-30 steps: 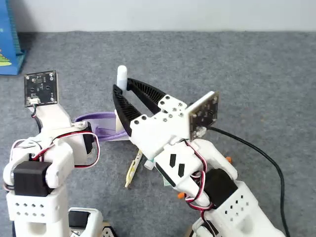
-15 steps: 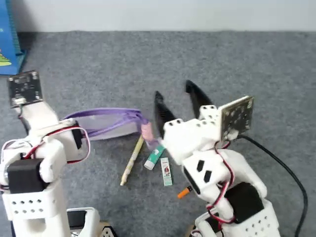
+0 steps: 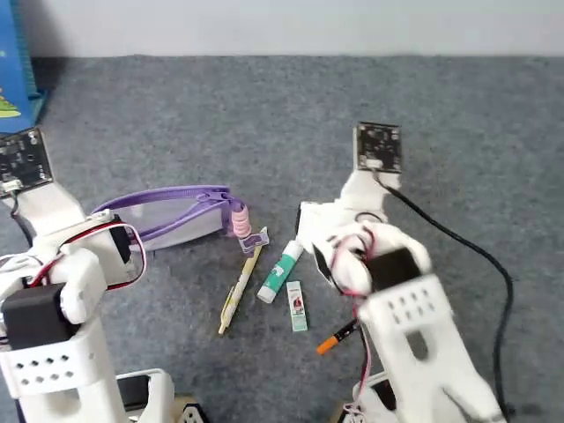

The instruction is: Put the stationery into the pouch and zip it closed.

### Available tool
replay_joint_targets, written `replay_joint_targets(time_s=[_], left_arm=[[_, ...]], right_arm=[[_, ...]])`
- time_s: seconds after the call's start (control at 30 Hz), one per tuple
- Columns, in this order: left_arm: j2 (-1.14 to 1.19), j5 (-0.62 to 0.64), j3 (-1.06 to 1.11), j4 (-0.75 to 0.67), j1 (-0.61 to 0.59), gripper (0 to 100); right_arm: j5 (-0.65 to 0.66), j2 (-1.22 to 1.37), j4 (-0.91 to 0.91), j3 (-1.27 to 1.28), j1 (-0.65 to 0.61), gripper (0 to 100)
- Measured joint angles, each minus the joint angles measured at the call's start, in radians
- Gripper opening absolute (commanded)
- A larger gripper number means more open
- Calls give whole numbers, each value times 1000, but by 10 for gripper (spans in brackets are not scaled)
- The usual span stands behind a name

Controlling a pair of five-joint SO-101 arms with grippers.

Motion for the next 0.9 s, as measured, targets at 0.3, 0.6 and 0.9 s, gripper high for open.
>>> replay_joint_targets(time_s=[0.3, 0.6, 0.9], left_arm=[[0, 0, 9, 0, 0, 13], [0, 0, 9, 0, 0, 13], [0, 0, 9, 0, 0, 13]], right_arm=[[-87, 322, -83, 0, -41, 262], [-132, 534, -247, 0, -106, 262], [-132, 684, -298, -3, -109, 259]])
